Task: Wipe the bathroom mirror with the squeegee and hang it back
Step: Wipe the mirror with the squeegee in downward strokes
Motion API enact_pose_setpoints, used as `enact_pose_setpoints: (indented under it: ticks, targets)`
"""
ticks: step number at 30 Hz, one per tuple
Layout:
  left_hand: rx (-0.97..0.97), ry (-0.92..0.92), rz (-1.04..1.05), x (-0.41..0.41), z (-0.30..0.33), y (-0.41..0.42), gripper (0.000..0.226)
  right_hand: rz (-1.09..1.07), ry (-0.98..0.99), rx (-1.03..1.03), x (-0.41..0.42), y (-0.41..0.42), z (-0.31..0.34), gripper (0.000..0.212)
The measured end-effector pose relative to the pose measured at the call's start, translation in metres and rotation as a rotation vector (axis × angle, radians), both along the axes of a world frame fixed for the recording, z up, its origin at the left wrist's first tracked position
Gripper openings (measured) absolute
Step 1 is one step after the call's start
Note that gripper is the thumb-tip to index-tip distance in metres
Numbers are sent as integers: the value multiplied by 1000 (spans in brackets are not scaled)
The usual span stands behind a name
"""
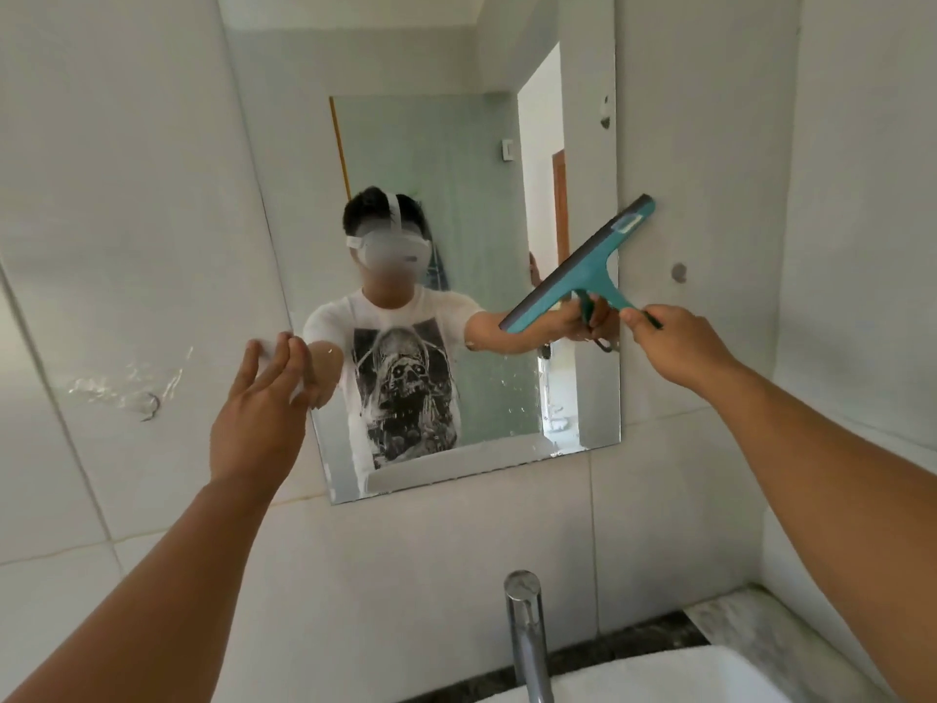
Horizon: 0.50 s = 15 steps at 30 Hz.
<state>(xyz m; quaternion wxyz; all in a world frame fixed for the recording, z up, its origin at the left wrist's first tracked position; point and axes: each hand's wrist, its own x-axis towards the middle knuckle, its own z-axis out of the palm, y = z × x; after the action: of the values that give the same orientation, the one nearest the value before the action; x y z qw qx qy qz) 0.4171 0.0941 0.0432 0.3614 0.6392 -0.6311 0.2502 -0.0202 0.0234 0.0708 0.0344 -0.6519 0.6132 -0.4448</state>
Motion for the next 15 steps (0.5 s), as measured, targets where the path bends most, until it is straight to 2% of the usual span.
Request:
enact_pose_setpoints:
  ticks: [4, 9, 15]
  targets:
    - [-36, -82, -20, 2, -1, 2, 61, 13, -207, 38, 19, 7, -31, 45]
    - [-202, -255, -72, 4, -4, 4, 53, 12, -498, 101, 55, 12, -55, 46]
    - [-122, -176, -81, 16, -10, -7, 56, 83, -913, 233, 108, 17, -65, 42]
